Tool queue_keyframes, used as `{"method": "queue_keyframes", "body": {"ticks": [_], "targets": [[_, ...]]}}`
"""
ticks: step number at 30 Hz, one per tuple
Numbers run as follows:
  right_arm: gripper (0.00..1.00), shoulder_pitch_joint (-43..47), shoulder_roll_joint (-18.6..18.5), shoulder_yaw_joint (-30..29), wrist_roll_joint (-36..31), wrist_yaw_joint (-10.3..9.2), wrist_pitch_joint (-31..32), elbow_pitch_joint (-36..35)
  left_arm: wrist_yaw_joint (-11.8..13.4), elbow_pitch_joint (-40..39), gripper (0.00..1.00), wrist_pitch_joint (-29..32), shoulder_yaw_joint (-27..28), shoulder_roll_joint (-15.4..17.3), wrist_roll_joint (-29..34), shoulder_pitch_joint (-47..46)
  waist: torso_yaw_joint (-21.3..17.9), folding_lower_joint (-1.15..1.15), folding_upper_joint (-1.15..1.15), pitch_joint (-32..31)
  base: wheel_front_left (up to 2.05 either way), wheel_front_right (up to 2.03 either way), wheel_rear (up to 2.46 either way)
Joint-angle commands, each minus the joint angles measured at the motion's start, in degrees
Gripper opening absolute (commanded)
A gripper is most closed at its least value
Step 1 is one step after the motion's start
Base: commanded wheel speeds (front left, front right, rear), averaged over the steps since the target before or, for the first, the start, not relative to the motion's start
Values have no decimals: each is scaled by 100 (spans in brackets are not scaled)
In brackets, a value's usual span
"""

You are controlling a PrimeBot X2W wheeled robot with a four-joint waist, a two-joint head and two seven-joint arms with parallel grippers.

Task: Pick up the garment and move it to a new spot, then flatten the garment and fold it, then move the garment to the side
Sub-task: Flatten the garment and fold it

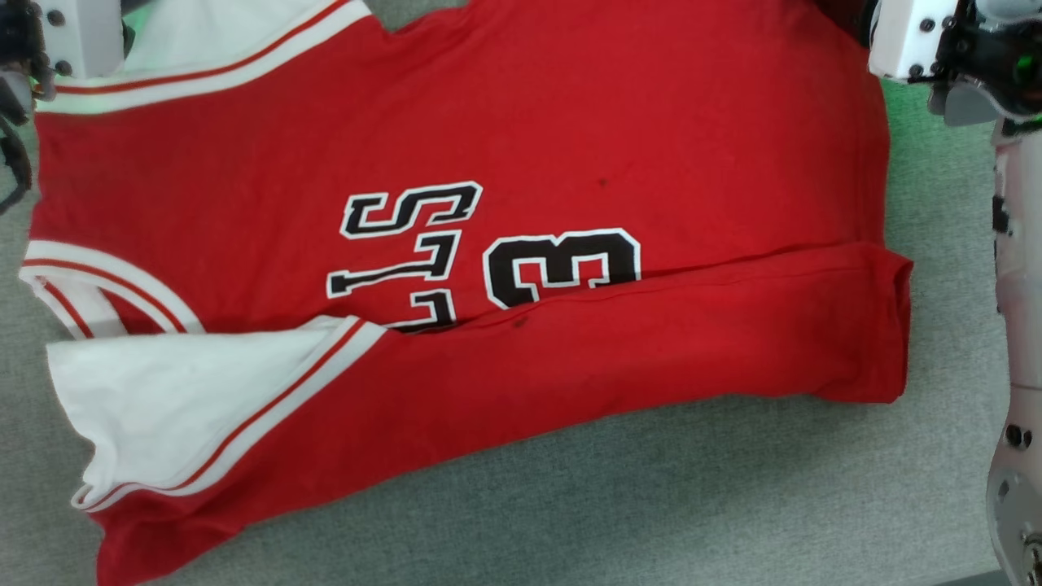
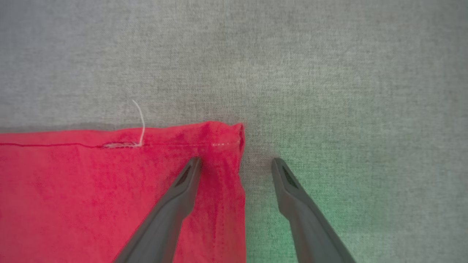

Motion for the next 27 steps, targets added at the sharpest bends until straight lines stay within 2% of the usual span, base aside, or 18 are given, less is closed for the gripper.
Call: {"method": "queue_keyframes", "body": {"ticks": [1,5,8,9,16,20,27], "targets": [[100,-10,33,16,-2,0,79,80,24,81,0,21,-136,41,-3,116,24,0,0,27,0,0,0],[100,-39,94,20,3,1,255,181,23,3,0,-51,-227,4,-117,46,53,0,0,63,0,0,0],[13,-41,62,81,-6,1,177,152,22,-35,0,-164,-279,-56,-214,10,99,0,0,67,0,0,0],[0,-27,39,88,4,1,116,126,21,-50,0,-241,-278,-89,-243,3,128,0,0,56,0,0,0],[0,130,-242,230,139,0,-495,-1,18,-245,0,-1056,-256,-159,-432,134,410,0,0,-285,0,0,0],[0,420,-514,449,452,0,-695,-195,17,-647,0,-1651,-275,-141,-593,397,629,0,0,-635,0,0,0],[0,1377,-1269,881,1137,0,-638,-1186,17,-2001,0,-2483,-422,366,-771,928,880,0,0,-1179,0,0,0]]}}
